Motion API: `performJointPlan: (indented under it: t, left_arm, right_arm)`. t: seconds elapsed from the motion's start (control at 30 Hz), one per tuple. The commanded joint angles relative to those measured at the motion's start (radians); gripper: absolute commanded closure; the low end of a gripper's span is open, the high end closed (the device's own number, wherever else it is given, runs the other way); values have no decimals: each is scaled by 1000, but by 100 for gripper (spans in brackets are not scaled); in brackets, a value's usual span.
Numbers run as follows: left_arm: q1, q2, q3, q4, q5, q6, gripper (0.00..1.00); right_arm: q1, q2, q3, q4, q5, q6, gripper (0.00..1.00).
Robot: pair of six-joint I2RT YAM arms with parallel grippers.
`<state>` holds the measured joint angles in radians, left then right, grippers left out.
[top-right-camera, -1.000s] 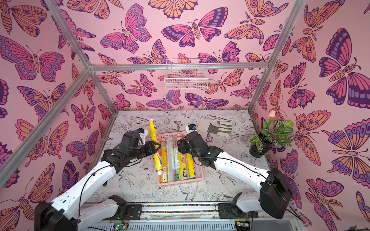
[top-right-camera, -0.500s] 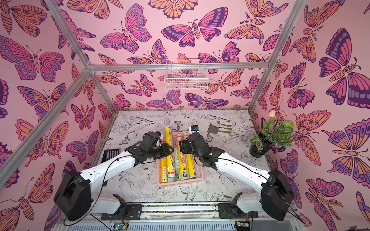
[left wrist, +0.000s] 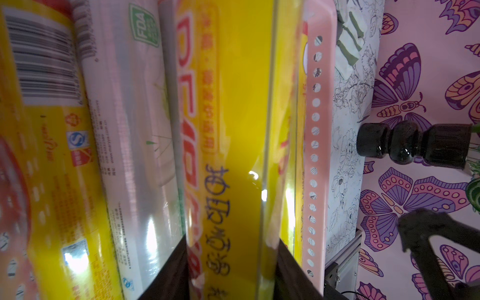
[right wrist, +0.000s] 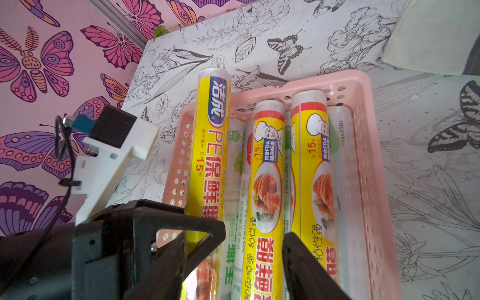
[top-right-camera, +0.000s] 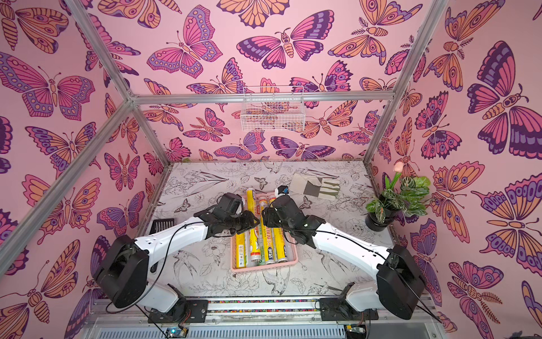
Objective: Put the plastic wrap into the basket
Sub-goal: Place the plastic wrap in the basket.
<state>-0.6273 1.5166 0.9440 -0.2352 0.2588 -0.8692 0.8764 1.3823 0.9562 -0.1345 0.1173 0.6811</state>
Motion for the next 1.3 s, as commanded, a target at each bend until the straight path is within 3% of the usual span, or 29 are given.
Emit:
performJointPlan:
  t: [0.0,0.4,0.83,1.13,1.27]
  left_arm:
    - [-6,20,10,-39,1,5,77]
    - [-16,64,-2,-50,17,-20,71]
    - [-20,9,-15,-104,-16,-14,51]
    - [-18,-31,22,-185,-48,24,44]
    - [-17,-120,18,-208,-122,62,43]
  right_arm:
    - [-9,9,44,-17,-10,4,38]
    - [-16,11,55,-49,9,0,38]
    - [-40,-24,45,-87,51,-3,38]
    - [-58,-117,6,-96,144,-32,38]
    - [-67,-198,-25,-114,279,-69,38]
